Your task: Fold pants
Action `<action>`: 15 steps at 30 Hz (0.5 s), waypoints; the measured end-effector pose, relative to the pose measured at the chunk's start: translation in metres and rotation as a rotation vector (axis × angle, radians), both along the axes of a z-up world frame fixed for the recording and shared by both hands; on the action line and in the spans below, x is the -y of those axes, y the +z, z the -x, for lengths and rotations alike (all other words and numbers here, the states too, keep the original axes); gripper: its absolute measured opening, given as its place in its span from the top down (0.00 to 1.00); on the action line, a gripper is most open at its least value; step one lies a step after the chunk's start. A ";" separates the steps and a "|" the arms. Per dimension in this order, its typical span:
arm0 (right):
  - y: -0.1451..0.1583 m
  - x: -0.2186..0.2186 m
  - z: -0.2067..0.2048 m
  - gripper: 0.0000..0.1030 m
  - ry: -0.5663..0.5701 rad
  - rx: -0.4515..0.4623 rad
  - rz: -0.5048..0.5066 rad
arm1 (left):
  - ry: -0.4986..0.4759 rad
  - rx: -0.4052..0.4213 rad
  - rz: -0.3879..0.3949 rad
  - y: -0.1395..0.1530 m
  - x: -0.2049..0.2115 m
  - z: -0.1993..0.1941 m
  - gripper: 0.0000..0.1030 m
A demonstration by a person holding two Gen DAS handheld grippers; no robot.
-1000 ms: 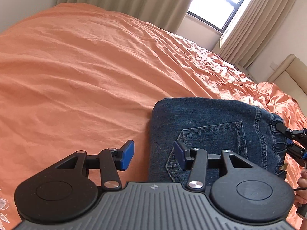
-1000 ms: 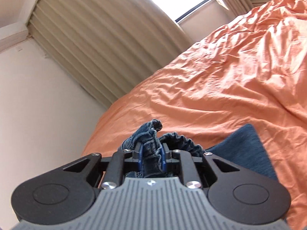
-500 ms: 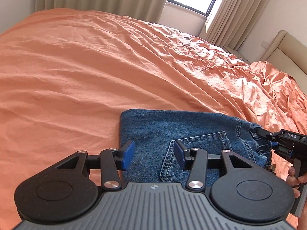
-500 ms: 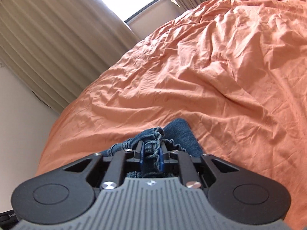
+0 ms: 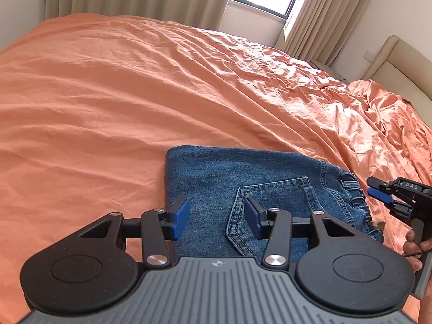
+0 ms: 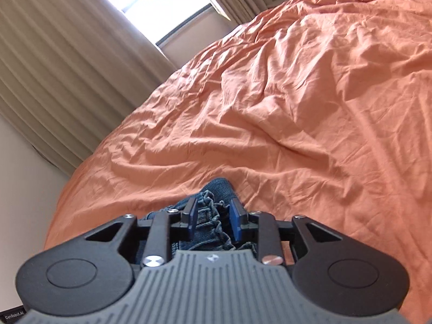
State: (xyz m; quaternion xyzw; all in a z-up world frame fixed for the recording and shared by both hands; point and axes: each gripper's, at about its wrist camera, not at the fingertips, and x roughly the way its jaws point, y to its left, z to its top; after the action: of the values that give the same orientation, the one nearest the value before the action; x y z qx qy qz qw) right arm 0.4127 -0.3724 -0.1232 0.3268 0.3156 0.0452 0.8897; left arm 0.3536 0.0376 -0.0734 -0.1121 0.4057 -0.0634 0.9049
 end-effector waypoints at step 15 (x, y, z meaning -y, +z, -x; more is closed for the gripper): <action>0.003 -0.029 0.085 0.77 0.123 -0.055 -0.028 | -0.161 0.003 -0.160 -0.003 0.014 0.111 0.41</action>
State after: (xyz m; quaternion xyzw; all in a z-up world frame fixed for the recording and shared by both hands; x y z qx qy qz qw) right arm 0.3280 -0.3434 -0.1201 0.3201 0.3589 0.0951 0.8716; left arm 0.2428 0.0235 -0.0762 -0.0065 0.4156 -0.1032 0.9036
